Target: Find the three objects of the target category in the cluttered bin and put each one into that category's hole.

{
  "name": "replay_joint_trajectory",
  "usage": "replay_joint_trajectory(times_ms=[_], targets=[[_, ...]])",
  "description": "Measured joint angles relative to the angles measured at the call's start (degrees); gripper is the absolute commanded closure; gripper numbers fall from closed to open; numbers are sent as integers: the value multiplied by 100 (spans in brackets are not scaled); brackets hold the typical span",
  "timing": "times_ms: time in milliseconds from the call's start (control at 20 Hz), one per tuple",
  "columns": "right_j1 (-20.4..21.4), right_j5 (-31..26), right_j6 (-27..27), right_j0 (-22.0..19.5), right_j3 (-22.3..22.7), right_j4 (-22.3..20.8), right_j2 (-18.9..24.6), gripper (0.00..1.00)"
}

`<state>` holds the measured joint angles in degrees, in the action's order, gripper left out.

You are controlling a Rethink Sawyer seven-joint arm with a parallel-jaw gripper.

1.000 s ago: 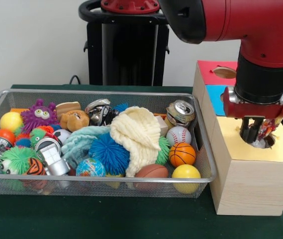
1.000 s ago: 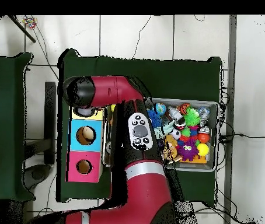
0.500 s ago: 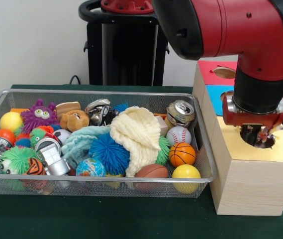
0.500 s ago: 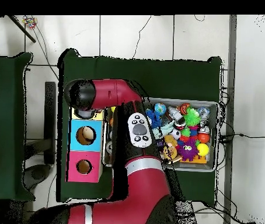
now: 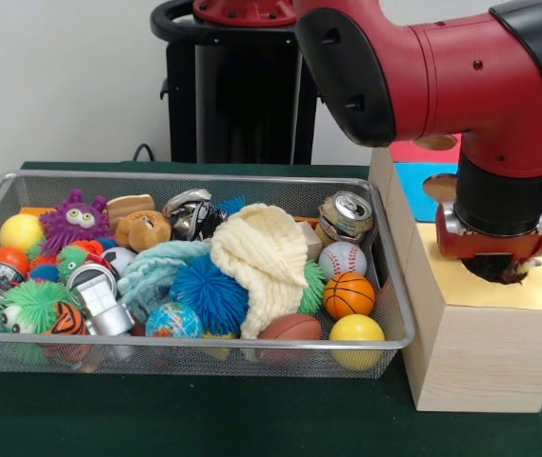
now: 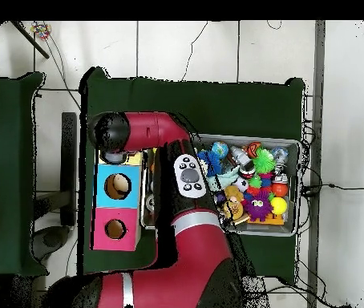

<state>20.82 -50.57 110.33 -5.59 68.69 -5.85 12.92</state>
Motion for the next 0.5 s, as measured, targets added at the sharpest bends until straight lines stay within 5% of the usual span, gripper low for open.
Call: replay_joint_trajectory(times_ms=[500], targets=[[-4, -7, 0, -26, -7, -55, 66, 100]])
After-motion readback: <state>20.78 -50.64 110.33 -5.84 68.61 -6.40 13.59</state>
